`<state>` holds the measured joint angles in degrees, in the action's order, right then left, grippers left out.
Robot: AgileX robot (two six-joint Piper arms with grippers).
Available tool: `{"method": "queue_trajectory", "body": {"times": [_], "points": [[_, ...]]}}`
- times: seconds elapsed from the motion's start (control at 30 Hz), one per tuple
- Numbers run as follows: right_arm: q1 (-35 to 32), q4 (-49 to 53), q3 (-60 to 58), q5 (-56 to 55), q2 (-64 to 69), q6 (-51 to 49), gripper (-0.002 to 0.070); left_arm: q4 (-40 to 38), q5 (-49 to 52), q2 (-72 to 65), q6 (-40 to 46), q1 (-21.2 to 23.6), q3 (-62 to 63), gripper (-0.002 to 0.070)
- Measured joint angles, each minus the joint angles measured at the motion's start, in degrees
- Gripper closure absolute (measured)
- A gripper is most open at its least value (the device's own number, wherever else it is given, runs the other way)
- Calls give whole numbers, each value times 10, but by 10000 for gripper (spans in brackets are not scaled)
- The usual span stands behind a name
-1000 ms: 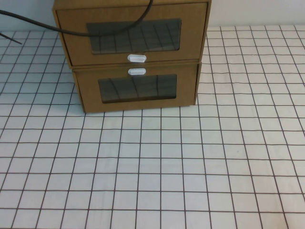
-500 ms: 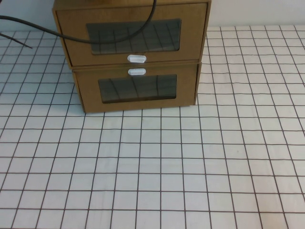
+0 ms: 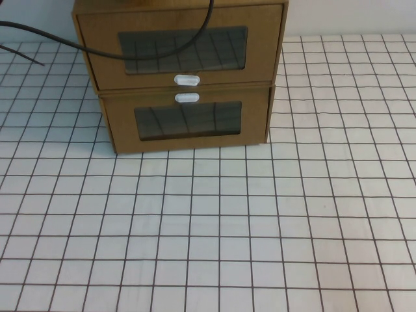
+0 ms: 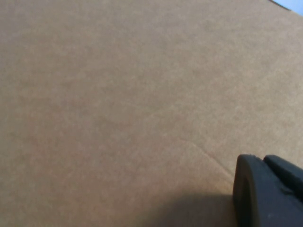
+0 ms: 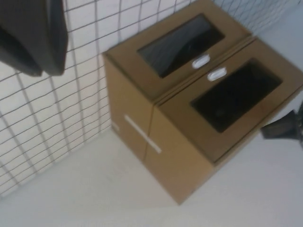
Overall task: Open the shoe box
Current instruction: 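Pull the top drawer of the cardboard box fully open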
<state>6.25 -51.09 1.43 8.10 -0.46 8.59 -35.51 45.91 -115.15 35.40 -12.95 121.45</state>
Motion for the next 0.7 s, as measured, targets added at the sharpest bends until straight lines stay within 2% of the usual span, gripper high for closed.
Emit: {"method": "queue_trajectory", "body": {"times": [0.13, 0.37, 0.7], "points": [[0, 10, 76, 97, 65, 0, 689, -1, 2, 0, 0, 0, 0, 677], [0, 117, 215, 258, 262, 20, 689, -4, 5, 0, 0, 0, 0, 677], [8, 132, 391, 349, 527, 152, 689, -4, 7, 0, 0, 0, 1, 677]]}}
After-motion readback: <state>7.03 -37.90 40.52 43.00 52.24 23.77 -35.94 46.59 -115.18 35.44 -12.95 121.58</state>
